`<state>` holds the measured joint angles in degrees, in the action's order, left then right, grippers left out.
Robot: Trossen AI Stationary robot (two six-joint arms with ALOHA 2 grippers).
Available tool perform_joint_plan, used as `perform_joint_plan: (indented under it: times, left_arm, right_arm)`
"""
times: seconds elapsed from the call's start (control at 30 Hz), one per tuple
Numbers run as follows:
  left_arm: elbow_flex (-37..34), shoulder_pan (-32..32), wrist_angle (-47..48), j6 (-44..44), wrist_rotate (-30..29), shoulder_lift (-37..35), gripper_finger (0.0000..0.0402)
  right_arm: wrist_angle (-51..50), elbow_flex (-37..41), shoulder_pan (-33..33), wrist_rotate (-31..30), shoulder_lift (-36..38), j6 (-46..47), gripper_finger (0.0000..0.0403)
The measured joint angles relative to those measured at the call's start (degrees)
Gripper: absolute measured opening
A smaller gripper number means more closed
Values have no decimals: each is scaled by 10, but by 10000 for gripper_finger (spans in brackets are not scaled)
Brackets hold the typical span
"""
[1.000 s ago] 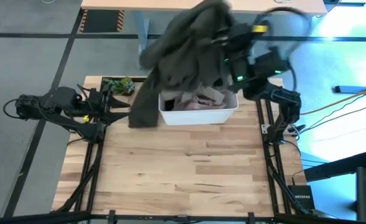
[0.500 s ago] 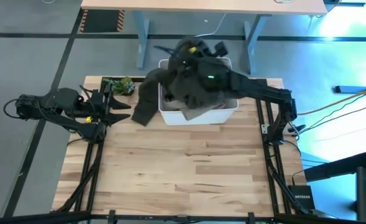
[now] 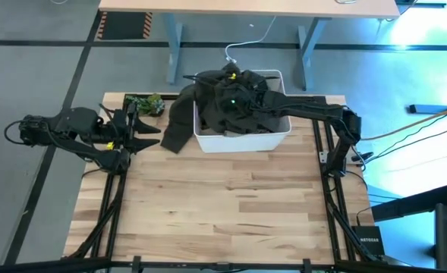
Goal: Sort clothes
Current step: Put the black sweater into the white laundry bin
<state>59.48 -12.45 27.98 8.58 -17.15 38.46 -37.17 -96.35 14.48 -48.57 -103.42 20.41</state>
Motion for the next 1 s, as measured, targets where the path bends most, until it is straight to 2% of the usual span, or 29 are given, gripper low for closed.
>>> perform_joint_plan:
  times: [0.17, 0.33, 0.47, 0.7, 1.0]
  left_arm:
    - [0, 0, 1, 0, 0, 0, 149]
    - [0, 0, 2, 0, 0, 0, 149]
    - [0, 0, 2, 0, 0, 0, 149]
    - [0, 0, 1, 0, 0, 1, 149]
    - [0, 0, 0, 0, 0, 4, 149]
  right_arm:
    - [-27, -33, 1, 23, 0, 0, 130]
    - [-85, -147, -16, 47, 0, -37, 208]
    - [-86, -231, -46, 67, 1, -89, 247]
    - [27, -237, -90, 110, -17, -201, 259]
    - [151, -233, -83, 120, -166, -363, 252]
